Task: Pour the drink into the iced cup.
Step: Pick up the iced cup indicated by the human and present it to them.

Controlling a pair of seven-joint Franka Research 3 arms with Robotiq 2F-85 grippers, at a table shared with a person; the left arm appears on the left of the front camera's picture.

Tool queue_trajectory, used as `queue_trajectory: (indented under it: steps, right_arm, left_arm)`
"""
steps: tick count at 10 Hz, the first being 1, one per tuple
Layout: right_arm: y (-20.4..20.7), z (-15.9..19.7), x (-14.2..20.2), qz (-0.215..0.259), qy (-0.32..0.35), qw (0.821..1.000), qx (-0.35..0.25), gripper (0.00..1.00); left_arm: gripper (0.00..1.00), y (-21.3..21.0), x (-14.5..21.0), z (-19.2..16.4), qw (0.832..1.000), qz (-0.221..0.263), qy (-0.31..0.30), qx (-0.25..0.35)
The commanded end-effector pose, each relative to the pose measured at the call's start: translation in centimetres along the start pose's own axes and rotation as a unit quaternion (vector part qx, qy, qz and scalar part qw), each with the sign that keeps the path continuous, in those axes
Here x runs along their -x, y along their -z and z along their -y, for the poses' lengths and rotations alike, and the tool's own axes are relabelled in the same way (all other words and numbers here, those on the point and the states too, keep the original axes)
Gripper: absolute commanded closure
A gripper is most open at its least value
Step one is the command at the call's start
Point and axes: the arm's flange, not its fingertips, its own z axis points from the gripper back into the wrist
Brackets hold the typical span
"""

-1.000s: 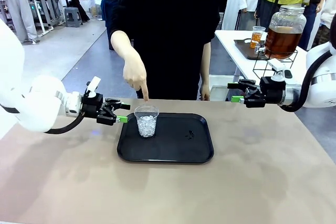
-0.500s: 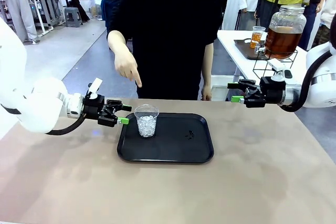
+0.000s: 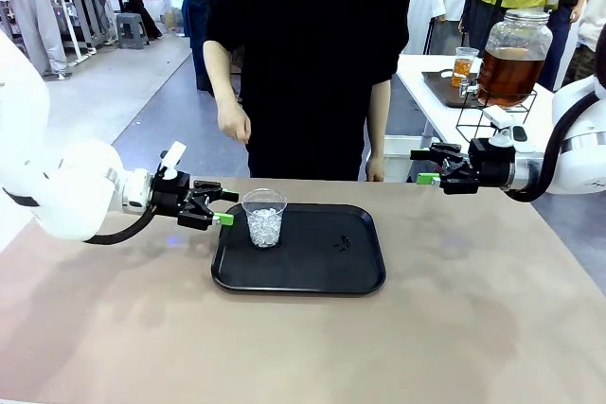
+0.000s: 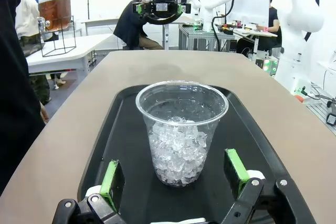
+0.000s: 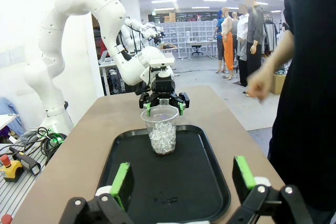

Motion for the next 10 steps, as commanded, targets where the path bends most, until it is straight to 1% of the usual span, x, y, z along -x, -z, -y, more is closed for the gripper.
queue_trajectory:
  steps: [1,3,8,10]
  right_arm:
    - [0.0,0.4,-0.3,0.000,-0.002,1.000,-0.001,0.00]
    - [0.0,0.4,-0.3,0.000,-0.002,1.000,-0.001,0.00]
    - [0.0,0.4,-0.3,0.000,-0.002,1.000,-0.001,0.00]
    - [0.0,0.4,-0.3,0.000,-0.002,1.000,-0.001,0.00]
  left_arm:
    - [0.00,1.1,0.6,0.5,1.000,0.002,0.015,-0.012]
    - [0.00,1.6,0.9,0.6,1.000,0.002,0.016,-0.011]
    - [0.00,3.4,1.2,0.8,0.999,-0.001,0.039,-0.025]
    - [0.00,3.9,1.3,0.7,0.999,0.004,0.034,-0.023]
